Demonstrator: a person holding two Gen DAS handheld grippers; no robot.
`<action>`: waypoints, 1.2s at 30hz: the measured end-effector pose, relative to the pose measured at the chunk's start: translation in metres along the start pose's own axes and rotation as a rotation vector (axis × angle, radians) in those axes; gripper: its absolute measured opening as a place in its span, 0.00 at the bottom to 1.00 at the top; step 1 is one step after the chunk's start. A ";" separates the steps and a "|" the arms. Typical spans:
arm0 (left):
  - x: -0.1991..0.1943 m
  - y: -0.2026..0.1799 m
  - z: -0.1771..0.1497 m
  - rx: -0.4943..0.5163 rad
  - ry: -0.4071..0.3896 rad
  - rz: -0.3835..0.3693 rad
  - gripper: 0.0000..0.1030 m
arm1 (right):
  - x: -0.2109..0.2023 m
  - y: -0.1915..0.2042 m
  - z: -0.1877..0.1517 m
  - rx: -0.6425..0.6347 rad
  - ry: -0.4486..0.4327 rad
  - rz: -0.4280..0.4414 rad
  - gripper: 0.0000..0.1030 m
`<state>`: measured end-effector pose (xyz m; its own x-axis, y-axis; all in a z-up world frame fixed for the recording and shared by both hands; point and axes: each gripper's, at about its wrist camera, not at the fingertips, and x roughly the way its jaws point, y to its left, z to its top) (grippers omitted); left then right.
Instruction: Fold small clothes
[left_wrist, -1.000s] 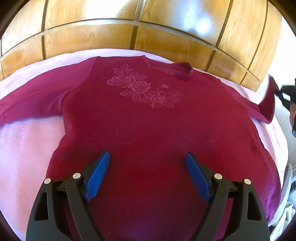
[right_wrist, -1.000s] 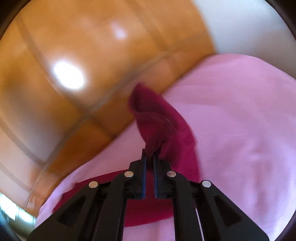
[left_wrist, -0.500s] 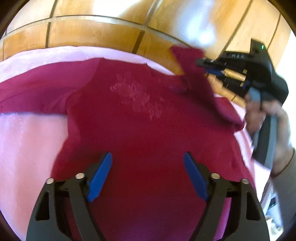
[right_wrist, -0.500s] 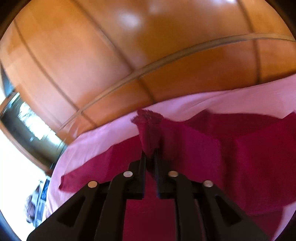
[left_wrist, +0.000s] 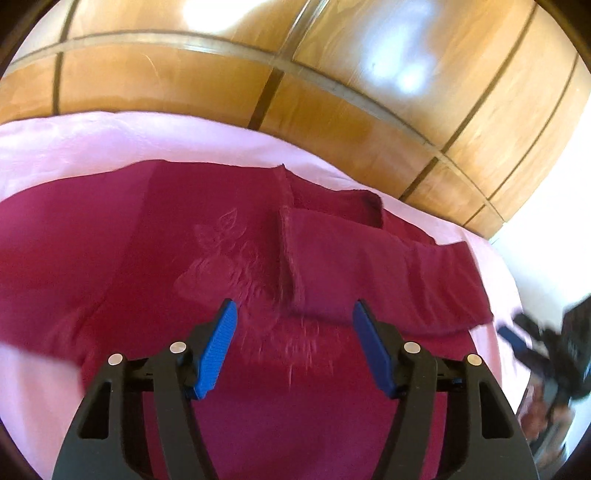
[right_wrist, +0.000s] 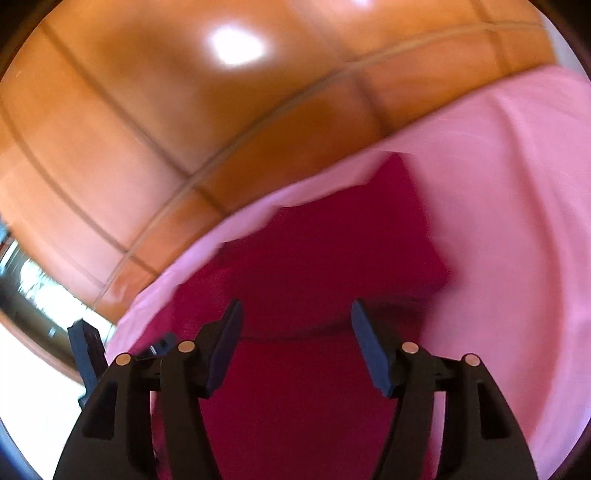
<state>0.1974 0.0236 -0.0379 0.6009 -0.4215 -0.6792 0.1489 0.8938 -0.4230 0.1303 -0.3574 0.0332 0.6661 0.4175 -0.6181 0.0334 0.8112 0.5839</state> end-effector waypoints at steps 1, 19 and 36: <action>0.009 -0.001 0.005 -0.004 0.014 -0.004 0.53 | -0.005 -0.011 -0.001 0.022 -0.006 -0.017 0.60; -0.003 0.020 0.035 -0.001 -0.035 0.042 0.05 | 0.082 0.031 0.040 -0.099 -0.007 -0.112 0.48; -0.033 0.066 0.000 -0.133 -0.031 0.163 0.34 | 0.155 0.046 0.007 -0.322 0.028 -0.383 0.70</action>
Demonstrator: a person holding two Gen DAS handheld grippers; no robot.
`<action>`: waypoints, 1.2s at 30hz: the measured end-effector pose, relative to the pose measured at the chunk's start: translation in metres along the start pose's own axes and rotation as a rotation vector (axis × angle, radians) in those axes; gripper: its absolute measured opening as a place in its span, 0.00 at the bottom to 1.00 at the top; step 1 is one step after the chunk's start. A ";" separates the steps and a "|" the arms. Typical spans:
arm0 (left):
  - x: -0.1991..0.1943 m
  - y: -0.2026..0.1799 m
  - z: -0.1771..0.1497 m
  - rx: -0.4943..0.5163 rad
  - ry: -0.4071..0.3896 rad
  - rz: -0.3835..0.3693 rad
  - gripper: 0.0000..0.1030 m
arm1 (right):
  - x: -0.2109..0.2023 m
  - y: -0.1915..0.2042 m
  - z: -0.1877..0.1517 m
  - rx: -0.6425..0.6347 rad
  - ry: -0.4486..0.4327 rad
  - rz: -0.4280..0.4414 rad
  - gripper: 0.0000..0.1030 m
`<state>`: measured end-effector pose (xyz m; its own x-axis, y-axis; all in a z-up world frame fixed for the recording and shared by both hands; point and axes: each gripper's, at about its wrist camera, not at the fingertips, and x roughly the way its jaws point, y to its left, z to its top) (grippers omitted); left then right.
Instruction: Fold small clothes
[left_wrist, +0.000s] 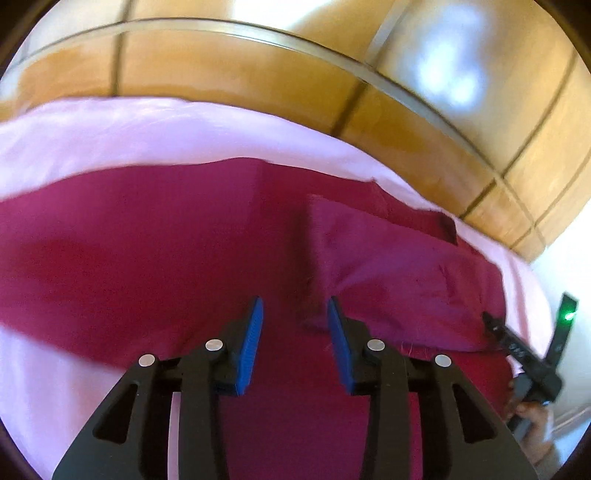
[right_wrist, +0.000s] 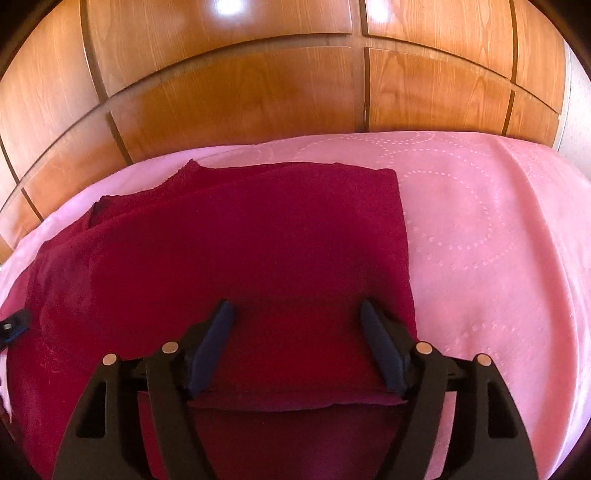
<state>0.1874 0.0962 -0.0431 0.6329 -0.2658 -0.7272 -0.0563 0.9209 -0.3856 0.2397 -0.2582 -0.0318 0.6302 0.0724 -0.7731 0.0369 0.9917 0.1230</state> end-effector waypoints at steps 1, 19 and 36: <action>-0.009 0.010 -0.002 -0.031 -0.006 -0.016 0.34 | 0.000 0.000 0.000 0.000 0.000 0.000 0.70; -0.195 0.320 -0.036 -0.738 -0.309 0.263 0.50 | -0.002 0.003 0.002 -0.021 -0.006 -0.025 0.73; -0.179 0.241 0.030 -0.415 -0.347 0.207 0.06 | 0.001 0.005 0.002 -0.035 -0.003 -0.041 0.74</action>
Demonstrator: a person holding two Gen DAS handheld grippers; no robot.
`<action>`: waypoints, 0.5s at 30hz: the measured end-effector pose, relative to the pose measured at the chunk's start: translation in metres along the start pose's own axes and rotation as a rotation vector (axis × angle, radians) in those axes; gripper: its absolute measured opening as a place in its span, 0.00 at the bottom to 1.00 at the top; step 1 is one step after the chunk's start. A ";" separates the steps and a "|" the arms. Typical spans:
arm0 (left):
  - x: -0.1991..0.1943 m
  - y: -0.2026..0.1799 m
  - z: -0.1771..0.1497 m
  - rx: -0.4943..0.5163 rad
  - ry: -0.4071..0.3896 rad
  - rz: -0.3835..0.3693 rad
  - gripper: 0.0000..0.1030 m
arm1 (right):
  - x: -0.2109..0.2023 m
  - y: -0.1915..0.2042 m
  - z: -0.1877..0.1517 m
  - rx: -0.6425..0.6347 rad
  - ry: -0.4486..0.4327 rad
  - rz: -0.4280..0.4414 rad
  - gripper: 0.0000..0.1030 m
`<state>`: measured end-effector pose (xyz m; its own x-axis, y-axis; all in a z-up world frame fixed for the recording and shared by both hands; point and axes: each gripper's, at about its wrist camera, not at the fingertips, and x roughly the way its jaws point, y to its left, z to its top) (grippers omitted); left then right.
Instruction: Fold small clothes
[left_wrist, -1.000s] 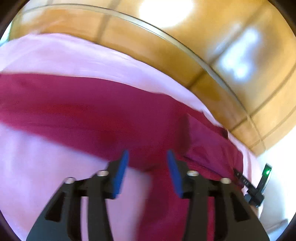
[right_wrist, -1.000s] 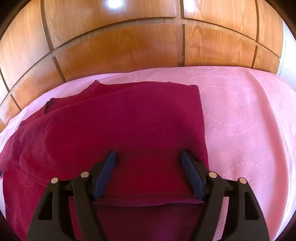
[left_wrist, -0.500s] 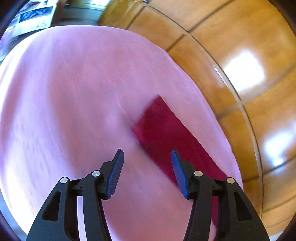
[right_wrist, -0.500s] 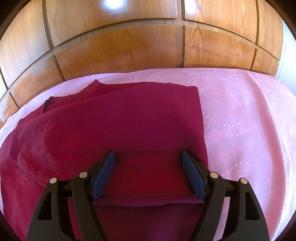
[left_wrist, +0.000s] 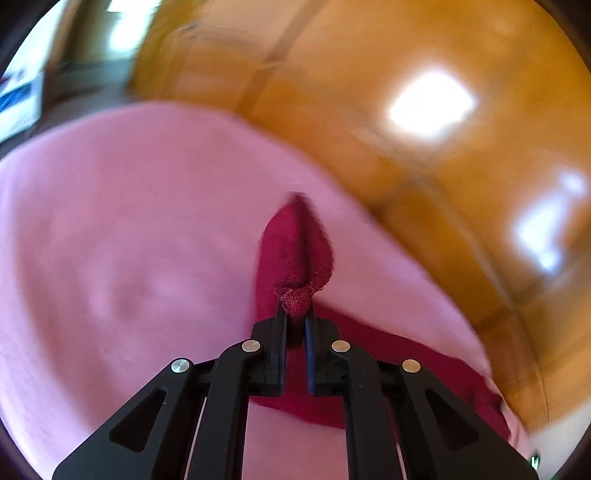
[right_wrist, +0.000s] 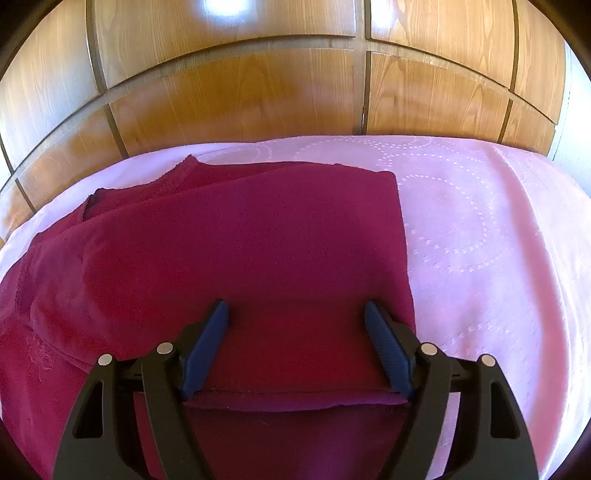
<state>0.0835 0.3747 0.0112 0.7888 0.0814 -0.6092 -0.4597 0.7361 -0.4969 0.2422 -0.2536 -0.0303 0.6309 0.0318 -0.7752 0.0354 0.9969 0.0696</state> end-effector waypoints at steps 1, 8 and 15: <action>-0.006 -0.026 -0.008 0.042 -0.003 -0.053 0.06 | 0.000 0.000 0.000 0.000 0.000 0.001 0.74; 0.000 -0.179 -0.112 0.295 0.141 -0.325 0.06 | 0.000 -0.001 0.000 0.003 -0.002 0.005 0.74; 0.036 -0.248 -0.220 0.527 0.314 -0.335 0.23 | 0.001 -0.004 -0.001 0.014 -0.004 0.019 0.74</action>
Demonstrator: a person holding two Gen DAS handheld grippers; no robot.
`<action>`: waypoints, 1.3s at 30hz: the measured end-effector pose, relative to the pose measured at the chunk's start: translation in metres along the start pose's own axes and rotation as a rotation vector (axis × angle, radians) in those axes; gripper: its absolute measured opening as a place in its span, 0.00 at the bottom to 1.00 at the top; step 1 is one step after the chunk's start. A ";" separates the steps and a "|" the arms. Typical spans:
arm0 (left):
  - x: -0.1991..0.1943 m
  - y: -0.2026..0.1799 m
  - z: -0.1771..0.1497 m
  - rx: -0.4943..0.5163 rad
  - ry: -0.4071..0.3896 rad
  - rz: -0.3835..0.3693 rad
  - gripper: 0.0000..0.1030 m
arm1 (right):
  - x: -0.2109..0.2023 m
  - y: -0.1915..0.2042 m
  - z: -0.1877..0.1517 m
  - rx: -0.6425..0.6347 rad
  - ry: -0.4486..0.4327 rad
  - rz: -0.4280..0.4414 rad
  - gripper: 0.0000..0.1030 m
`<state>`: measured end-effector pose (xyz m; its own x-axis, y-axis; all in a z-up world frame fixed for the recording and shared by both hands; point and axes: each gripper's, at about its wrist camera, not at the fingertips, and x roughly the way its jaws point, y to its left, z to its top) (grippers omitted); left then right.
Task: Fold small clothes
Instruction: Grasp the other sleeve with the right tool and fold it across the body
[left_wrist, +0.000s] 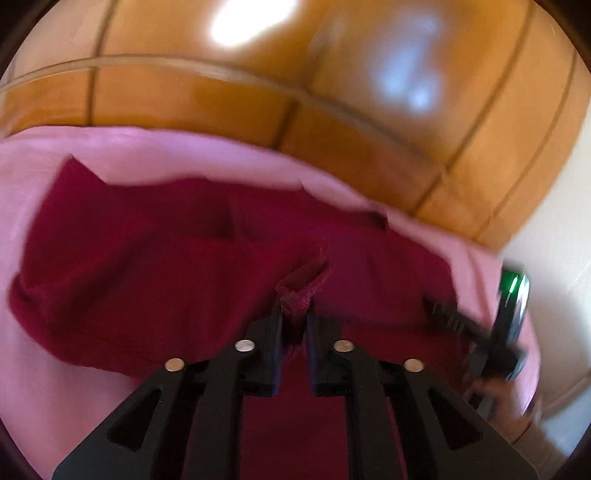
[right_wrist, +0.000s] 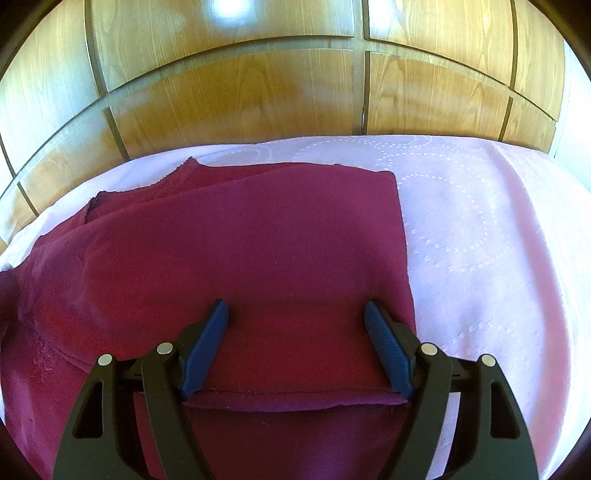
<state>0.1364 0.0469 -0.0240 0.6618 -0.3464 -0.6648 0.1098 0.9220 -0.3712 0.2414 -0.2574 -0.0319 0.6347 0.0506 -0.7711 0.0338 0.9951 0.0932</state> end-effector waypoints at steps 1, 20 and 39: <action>0.006 -0.003 -0.006 0.011 0.026 0.005 0.40 | 0.000 -0.001 0.000 0.002 -0.001 0.002 0.74; -0.026 0.027 -0.066 0.011 -0.029 0.115 0.55 | -0.060 0.100 -0.003 -0.090 0.079 0.475 0.72; -0.030 0.036 -0.073 -0.022 -0.042 0.073 0.55 | -0.148 0.173 0.041 -0.280 -0.156 0.451 0.04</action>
<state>0.0662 0.0779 -0.0651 0.6983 -0.2703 -0.6628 0.0439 0.9404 -0.3372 0.1852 -0.0964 0.1240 0.6468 0.4846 -0.5888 -0.4605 0.8637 0.2050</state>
